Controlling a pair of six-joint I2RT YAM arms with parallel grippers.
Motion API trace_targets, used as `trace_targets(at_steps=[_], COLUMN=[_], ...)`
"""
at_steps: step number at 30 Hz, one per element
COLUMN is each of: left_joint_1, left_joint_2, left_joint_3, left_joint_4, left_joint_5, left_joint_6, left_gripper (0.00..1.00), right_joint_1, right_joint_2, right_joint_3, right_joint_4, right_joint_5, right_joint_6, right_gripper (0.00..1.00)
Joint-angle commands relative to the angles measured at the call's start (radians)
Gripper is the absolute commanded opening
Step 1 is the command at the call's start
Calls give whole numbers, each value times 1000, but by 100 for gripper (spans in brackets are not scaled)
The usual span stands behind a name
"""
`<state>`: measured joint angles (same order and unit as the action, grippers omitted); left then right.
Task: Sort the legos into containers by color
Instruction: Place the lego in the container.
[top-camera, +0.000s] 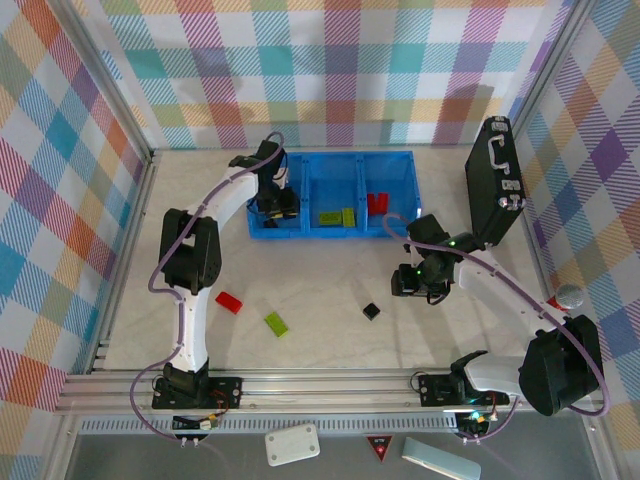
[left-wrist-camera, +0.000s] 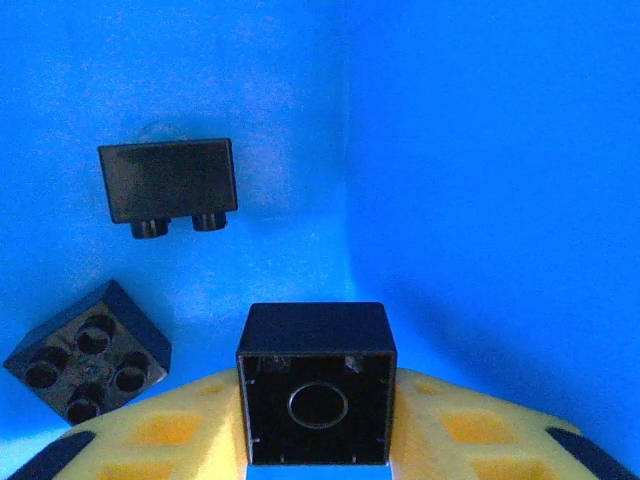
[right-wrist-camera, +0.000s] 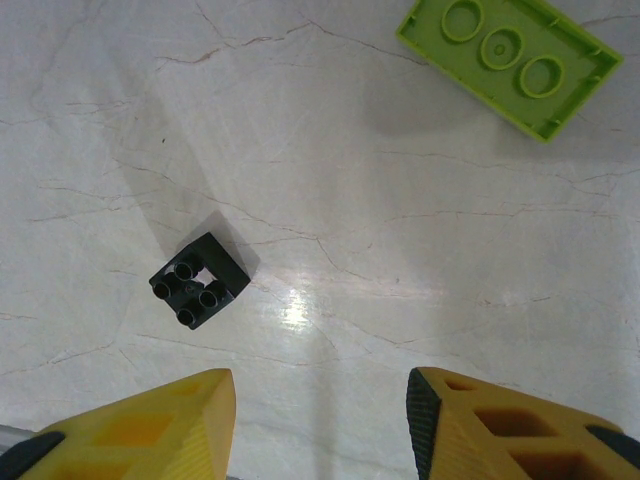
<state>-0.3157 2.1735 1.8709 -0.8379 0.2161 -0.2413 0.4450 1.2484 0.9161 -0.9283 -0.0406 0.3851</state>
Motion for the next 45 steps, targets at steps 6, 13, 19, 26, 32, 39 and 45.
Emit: trace_targets(at_steps=[6,13,19,26,32,39,45], left_joint_1=[24,30,30,30,30,26,-21], left_joint_2=[76,87,76,3,-80,-195,-320], left_joint_3=[41,33,35,10,0,-67,-197], left_joint_4=[25,45,42,37,8,-15,6], left_joint_5=[63,87,95,84,66,53,14], left_joint_6=[11,9,6,-6,-6,-26,-73], left_gripper=[39,41,44,44,44,44,44], right_joint_1=[9,12,14,15,15,15,15], right_joint_2=[-21,-20,-23,-24,-21,-7,-1], right_joint_3=[-3,-2,-2,-2,-3,1,9], right_joint_4=[-22,-22,-23,-21,-15,-9,-7], right_joint_5=[10,13,15,15,9,-2,-8], right_joint_6=[17,18,20,20,13,3,-8], right_gripper=[50,50,50,50,50,50,51])
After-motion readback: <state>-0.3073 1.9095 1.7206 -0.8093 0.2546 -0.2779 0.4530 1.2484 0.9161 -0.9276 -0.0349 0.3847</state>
